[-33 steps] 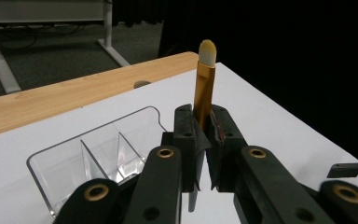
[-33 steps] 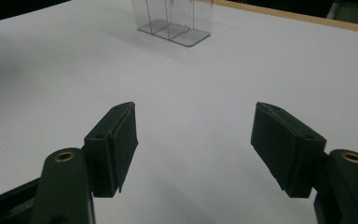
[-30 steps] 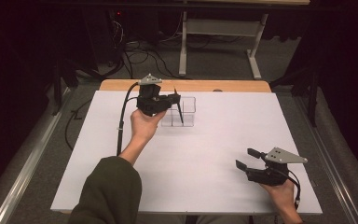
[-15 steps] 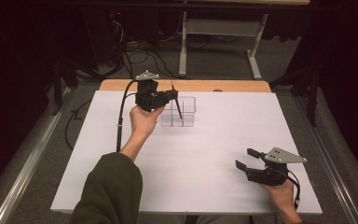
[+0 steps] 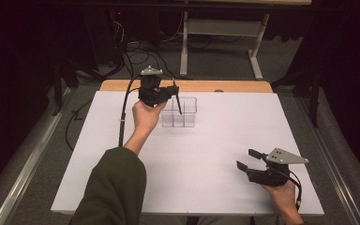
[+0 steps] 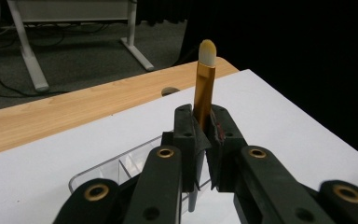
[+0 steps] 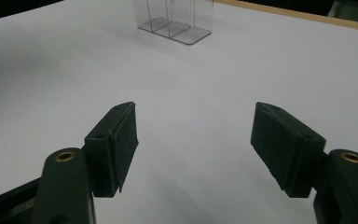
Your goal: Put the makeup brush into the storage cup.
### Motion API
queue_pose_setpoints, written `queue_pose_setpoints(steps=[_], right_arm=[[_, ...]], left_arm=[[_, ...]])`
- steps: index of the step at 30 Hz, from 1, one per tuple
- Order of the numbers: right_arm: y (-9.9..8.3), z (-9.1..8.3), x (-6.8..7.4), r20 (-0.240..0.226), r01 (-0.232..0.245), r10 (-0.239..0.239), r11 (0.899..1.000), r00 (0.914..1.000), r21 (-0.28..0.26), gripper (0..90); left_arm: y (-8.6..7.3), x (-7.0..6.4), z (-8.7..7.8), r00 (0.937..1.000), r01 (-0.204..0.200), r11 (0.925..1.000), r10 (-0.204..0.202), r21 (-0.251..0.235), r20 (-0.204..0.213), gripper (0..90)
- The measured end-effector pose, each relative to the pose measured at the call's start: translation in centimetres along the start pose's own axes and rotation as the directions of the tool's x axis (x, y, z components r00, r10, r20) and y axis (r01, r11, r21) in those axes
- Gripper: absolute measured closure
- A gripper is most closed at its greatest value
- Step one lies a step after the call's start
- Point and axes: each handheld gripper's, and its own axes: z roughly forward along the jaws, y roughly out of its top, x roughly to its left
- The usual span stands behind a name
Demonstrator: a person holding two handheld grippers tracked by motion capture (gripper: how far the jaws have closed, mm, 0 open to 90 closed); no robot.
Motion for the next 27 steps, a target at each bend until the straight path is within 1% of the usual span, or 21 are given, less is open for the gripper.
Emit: queue_pose_setpoints(steps=[3, 7, 16, 22, 24, 27], right_arm=[[0.0, 0.0, 0.0, -0.001, -0.002, 0.002, 1.000, 1.0000, 0.002, 33.4], [0.0, 0.0, 0.0, -0.001, 0.002, -0.002, 1.000, 1.0000, 0.001, 33.4], [0.0, 0.0, 0.0, -0.002, -0.001, 0.001, 1.000, 1.0000, 0.002, 33.4], [0.0, 0.0, 0.1, -0.004, 0.002, -0.002, 1.000, 1.0000, 0.000, 33.4], [0.0, 0.0, 0.0, -0.005, 0.007, -0.007, 1.000, 1.0000, -0.001, 33.4], [0.0, 0.0, 0.1, -0.004, 0.001, -0.001, 1.000, 1.0000, 0.001, 33.4]], left_arm=[[0.1, 0.1, 0.2, 0.9999, 0.009, 0.9999, -0.009, -0.011, -0.003, 83.4], [0.2, 0.1, 0.4, 0.9998, 0.004, 0.9999, -0.005, -0.013, -0.017, 83.4], [0.1, 0.4, 0.8, 0.9992, 0.011, 0.9997, -0.012, -0.019, -0.037, 83.4], [0.0, 0.5, 1.1, 0.9980, -0.012, 0.9999, 0.011, -0.005, -0.063, 83.3], [-0.1, 0.6, 1.2, 0.9979, -0.006, 1.0000, 0.006, -0.001, -0.064, 83.3], [-0.2, 0.6, 1.3, 0.9978, -0.011, 0.9999, 0.011, 0.009, -0.066, 83.3]])
